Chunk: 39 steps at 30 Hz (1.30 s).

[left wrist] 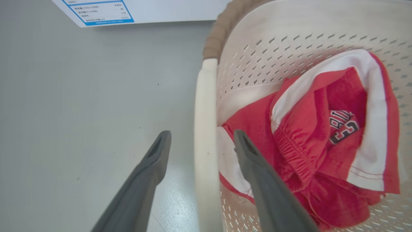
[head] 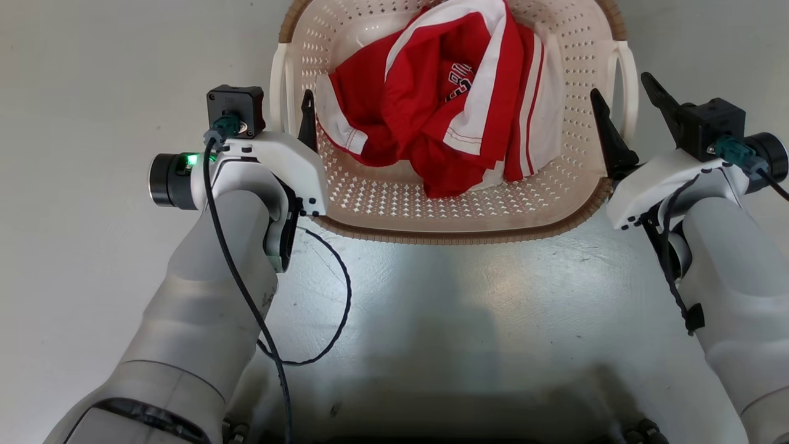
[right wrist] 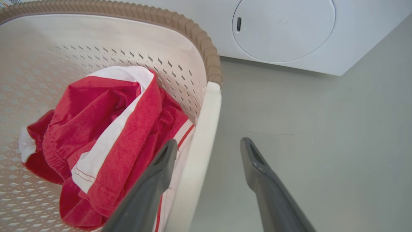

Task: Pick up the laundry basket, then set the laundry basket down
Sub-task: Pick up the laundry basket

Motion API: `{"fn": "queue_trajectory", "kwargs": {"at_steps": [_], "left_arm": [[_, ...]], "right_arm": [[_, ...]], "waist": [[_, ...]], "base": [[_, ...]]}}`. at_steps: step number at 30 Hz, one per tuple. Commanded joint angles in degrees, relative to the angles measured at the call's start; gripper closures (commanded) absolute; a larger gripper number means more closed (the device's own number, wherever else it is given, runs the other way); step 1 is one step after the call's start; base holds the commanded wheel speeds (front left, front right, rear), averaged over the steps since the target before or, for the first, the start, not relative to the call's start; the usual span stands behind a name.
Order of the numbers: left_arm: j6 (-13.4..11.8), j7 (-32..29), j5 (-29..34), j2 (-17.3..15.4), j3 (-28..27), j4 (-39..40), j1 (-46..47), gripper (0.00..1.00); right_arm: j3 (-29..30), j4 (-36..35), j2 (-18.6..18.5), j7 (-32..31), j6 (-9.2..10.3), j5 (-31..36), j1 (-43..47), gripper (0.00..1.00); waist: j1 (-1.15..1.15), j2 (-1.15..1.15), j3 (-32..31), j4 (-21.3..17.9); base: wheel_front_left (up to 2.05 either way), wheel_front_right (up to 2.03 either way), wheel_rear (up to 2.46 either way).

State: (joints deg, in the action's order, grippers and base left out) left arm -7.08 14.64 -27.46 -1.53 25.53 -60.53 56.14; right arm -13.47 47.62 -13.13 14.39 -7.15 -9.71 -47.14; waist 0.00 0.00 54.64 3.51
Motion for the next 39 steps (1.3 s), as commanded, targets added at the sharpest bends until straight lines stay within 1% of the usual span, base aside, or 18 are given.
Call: {"fn": "queue_trajectory", "kwargs": {"at_steps": [1,6,14,25,39], "left_arm": [[-0.7,0.4,-0.6,-1.3,-0.1,-0.2,0.0,0.00],[-1.0,0.4,-1.6,-1.3,1.3,-1.7,0.8,0.00],[-0.7,0.4,-4.0,-1.3,3.7,-4.6,2.3,0.00],[-0.5,0.0,-7.9,-1.3,7.7,-6.8,3.9,0.00],[-0.7,0.1,-11.1,-1.3,11.0,-7.9,4.6,0.00]], "right_arm": [[-1.4,0.3,1.0,0.6,-0.34,-0.6,1.6,0.00],[-2.0,1.9,1.5,0.6,-0.34,-0.9,1.0,0.00],[-2.6,4.0,2.7,0.6,-0.34,-2.1,-0.7,0.00],[-3.9,5.6,3.1,0.6,-0.34,-3.7,-1.5,0.00],[-4.5,6.4,3.2,0.6,-0.34,-4.4,-1.5,0.00]], "waist": [[0.00,0.00,0.4,0.2],[0.00,0.00,0.6,0.3],[0.00,0.00,0.2,0.1],[0.00,0.00,0.1,-0.2],[0.00,0.00,-0.3,-0.4]], "base": [[0.00,0.00,0.00],[0.00,0.00,0.00],[0.00,0.00,0.00],[0.00,0.00,0.00],[0.00,0.00,0.00]]}}
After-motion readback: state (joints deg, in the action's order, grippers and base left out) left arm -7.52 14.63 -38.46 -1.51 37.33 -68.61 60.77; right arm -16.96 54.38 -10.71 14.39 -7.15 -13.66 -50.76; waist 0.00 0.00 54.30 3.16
